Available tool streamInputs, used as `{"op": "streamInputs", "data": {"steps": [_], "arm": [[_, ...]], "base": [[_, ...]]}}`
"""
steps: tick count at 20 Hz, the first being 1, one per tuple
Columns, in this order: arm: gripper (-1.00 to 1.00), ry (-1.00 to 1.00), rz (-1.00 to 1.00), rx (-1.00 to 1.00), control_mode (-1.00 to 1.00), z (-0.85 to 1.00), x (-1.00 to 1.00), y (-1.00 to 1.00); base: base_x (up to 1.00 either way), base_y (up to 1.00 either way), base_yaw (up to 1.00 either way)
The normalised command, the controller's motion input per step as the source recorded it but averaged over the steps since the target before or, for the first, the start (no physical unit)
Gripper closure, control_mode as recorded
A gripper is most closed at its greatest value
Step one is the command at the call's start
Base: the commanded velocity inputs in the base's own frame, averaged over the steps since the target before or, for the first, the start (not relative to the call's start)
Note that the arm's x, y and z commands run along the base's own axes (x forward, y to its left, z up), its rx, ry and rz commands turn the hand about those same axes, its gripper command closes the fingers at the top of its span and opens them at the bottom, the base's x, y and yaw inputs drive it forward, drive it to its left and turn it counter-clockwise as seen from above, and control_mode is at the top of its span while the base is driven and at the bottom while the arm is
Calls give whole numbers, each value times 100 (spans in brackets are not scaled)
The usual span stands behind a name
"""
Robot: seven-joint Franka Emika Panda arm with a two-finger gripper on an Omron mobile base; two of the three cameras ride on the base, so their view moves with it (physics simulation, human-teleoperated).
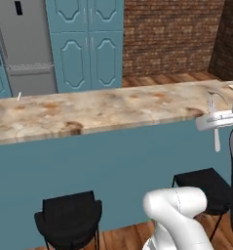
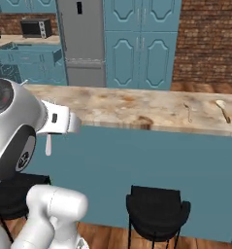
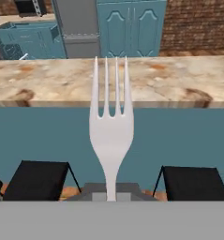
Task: Pick up the metallic utensils from the counter and place them in the open drawer. Make sure not to pick up any wooden utensils.
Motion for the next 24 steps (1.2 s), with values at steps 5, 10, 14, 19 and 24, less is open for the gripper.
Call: {"op": "streamInputs", "data": {"steps": [5, 10, 14, 19, 24], "arm": [[100, 0, 0, 0, 100, 0, 0, 0], [100, 0, 0, 0, 100, 0, 0, 0], [100, 0, 0, 0, 100, 0, 0, 0], [100, 0, 0, 0, 100, 0, 0, 0], [100, 0, 0, 0, 100, 0, 0, 0]], "base": [[-100, -19, 0], [-69, -81, 5], [-16, -100, 8], [-1, -100, 8], [0, -100, 7]]}}
